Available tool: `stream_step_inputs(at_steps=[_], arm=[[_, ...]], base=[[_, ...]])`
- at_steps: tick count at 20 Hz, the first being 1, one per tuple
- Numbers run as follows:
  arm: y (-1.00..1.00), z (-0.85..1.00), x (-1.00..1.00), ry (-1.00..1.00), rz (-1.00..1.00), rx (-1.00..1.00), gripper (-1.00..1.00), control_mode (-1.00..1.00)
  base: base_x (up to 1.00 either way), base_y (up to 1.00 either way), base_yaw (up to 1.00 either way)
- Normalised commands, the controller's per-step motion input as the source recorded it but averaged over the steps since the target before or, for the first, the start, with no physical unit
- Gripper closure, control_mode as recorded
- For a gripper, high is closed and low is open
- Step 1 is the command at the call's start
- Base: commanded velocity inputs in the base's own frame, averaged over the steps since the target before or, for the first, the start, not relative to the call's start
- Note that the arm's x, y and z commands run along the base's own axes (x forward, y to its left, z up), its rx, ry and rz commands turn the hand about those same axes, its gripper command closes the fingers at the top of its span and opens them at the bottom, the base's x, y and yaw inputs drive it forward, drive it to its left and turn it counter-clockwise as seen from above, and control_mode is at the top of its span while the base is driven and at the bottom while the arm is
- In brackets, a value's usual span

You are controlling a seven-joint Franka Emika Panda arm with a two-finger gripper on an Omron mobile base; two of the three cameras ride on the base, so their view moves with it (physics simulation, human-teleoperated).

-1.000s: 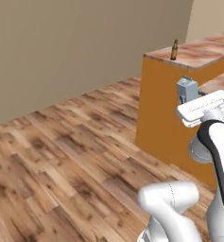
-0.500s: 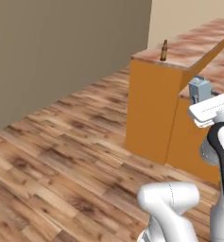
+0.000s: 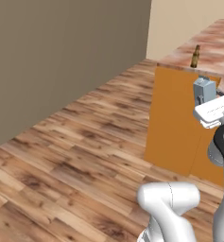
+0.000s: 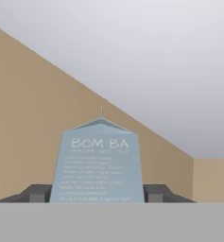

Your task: Move the drinks to the dining counter.

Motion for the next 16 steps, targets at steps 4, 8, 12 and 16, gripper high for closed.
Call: stream_step_inputs(at_steps=[4, 8, 12, 16], arm=[[0.00, 0.00, 0.00, 0.00, 0.00, 0.00, 1.00, 1.00], [0.00, 0.00, 0.00, 0.00, 0.00, 0.00, 1.00, 1.00], [0.00, 0.00, 0.00, 0.00, 0.00, 0.00, 1.00, 1.00], [0.00, 0.00, 0.00, 0.00, 0.00, 0.00, 1.00, 1.00]], base=[[0.92, 1.00, -0.16], [0.91, 1.00, -0.15], [0.90, 1.00, -0.16], [0.90, 1.00, -0.19]])
